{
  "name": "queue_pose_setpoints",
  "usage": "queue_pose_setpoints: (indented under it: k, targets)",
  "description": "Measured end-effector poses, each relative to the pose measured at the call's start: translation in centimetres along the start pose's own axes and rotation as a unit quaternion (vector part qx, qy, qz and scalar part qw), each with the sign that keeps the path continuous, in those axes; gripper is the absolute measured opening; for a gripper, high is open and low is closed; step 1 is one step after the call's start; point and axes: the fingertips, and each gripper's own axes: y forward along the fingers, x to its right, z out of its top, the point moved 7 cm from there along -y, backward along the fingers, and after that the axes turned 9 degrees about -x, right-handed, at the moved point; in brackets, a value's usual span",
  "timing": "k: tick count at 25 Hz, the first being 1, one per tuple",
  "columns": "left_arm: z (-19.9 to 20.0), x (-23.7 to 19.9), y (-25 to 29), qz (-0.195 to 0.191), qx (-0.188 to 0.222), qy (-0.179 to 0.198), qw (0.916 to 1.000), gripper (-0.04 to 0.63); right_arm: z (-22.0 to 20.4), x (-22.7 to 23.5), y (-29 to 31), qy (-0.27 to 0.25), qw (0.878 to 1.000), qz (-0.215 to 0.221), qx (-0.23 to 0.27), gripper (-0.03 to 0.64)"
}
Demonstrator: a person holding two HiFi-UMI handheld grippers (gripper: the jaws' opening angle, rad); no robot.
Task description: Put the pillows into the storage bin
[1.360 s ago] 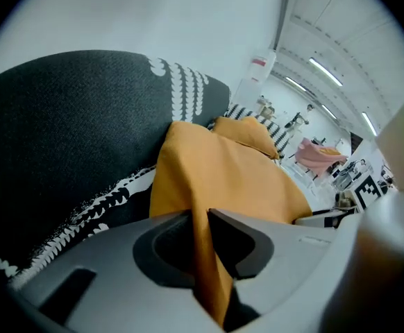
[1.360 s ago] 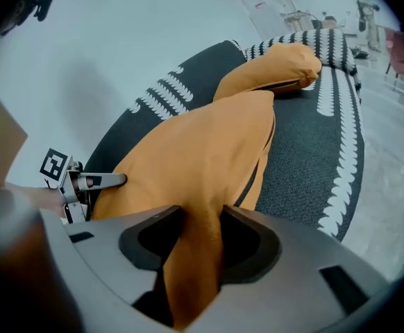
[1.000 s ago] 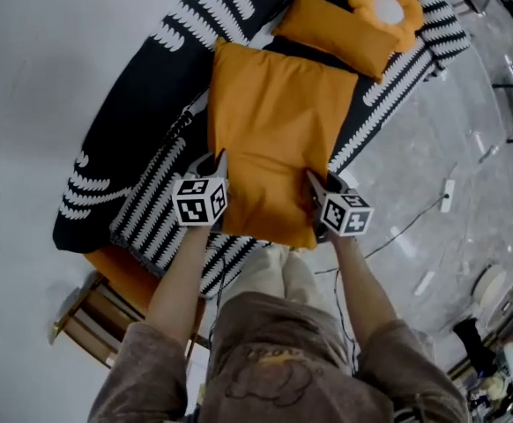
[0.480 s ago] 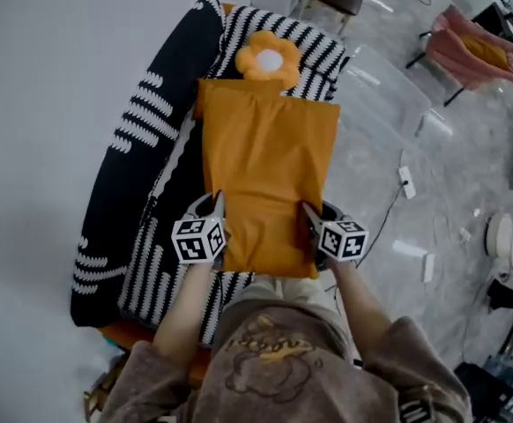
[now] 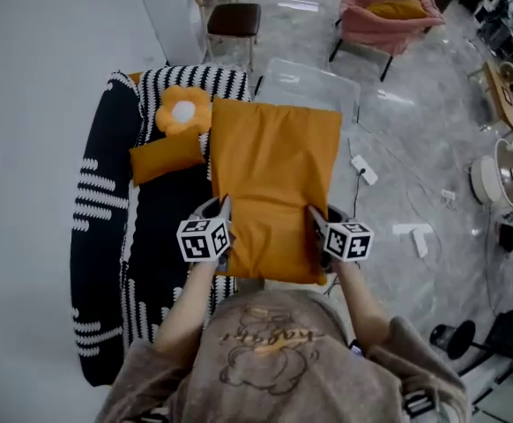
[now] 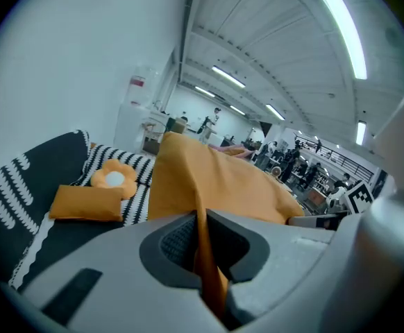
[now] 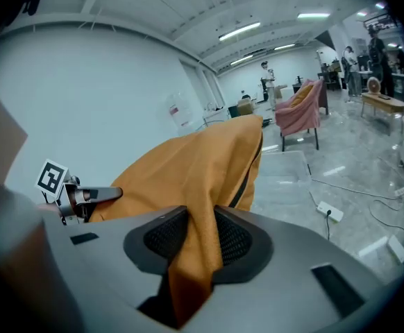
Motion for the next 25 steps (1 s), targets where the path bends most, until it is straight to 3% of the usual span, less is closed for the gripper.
queue_pose_setpoints:
  k: [5,10,19,25]
  targets:
    - [3.6,7.6,7.0,-0.028,-0.003,0.022,0.9994,0.014,3.4,8.6,-3.7,0.022,0.999,-0.021,0.036,0.112]
    - [6.9,12.0,12.5,-0.045,0.001,0.034,0.9984,0.012,7.0,14.9,-4.8,0.025,0.998,-0.037,0.047,0.110]
    - [14.1,13.7,22.5,-0.059,-0.015,0.040,0.9973,0.012,14.4,22.6,-1.1,0.045,0.996,-0.045,0.065,0.106]
    - [21.6,13.0,31.1,-0.067,-0.030,0.046,0.9963,0.012,21.9,27.9,3.8,0.057,0.995,-0.057,0.065,0.103]
